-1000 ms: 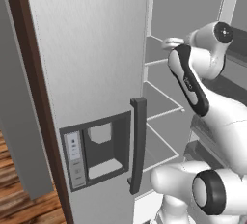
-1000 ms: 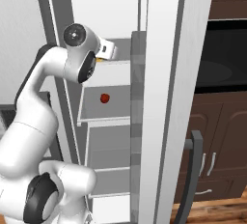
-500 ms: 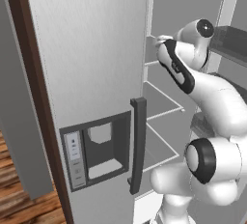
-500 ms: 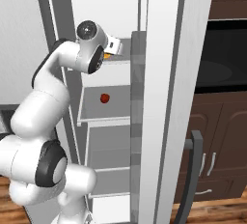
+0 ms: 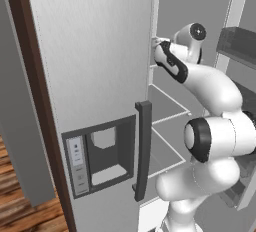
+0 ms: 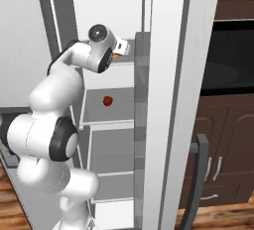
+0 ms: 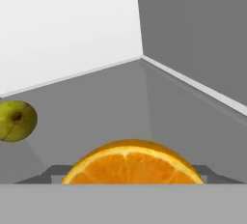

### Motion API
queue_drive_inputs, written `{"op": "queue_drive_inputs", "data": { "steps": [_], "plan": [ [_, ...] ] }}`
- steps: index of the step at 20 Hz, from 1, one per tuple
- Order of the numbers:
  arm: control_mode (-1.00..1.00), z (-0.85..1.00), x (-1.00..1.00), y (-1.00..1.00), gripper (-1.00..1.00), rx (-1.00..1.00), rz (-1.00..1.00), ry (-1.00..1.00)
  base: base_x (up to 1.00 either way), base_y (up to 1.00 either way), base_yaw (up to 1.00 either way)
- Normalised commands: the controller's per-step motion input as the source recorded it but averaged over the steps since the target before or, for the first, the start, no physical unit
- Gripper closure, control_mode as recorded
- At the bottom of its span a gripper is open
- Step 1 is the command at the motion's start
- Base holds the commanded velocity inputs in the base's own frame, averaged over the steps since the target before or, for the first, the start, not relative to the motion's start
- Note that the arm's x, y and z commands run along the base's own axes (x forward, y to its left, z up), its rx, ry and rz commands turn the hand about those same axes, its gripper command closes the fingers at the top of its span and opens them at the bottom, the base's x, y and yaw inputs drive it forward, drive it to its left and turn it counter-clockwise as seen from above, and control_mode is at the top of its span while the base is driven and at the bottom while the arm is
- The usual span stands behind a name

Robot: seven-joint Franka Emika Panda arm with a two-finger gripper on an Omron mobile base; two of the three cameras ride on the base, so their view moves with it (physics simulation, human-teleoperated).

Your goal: Place the orange in the correct fridge rack based on whether it is a fruit or vegetable. Finally, close the fridge door.

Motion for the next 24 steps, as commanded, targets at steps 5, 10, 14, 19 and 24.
{"op": "queue_drive_inputs", "data": {
  "steps": [5,10,14,19,24],
  "plan": [
    [-1.0,0.02,0.06,0.1,-1.0,0.0,0.0,-0.05,0.0,0.0,0.0],
    [-1.0,0.02,-0.64,0.24,-1.0,0.0,0.0,-0.08,0.0,0.0,0.0],
    [-1.0,0.08,-1.0,0.23,-1.0,0.0,0.0,-0.16,0.0,0.0,0.0],
    [-1.0,0.09,-1.0,0.11,-1.0,0.0,0.0,-0.09,0.0,0.0,0.0],
    [-1.0,-0.01,-1.0,0.09,-1.0,0.0,0.0,0.12,0.0,0.0,0.0]
  ]
}}
